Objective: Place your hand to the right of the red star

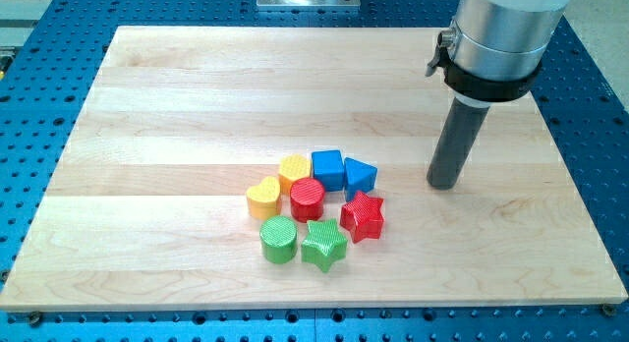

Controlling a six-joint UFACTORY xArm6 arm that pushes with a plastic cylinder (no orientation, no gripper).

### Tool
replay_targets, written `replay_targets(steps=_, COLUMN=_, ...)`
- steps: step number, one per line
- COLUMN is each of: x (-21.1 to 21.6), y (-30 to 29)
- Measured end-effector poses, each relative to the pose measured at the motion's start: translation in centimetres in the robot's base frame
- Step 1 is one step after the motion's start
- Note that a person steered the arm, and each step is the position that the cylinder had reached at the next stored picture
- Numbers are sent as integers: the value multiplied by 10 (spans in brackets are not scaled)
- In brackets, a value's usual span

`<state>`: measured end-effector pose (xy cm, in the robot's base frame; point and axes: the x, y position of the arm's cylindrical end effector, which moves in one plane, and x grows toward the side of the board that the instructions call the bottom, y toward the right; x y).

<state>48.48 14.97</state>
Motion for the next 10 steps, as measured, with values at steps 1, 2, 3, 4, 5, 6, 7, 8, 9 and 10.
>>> replay_targets(steps=1, x=-2, y=0)
replay_targets(steps=2, x=-2, y=0)
replay_targets(steps=3, x=10, y=-8)
replay_targets(steps=4, x=43, y=-22)
replay_targets(steps=5, x=47, y=-26)
replay_targets(steps=6, x=47, y=-26)
replay_targets(steps=7, x=47, y=-27)
replay_targets(steps=8, x=48, y=-27)
replay_targets(steps=9, x=48, y=-27)
replay_targets(steps=10, x=59, y=-27)
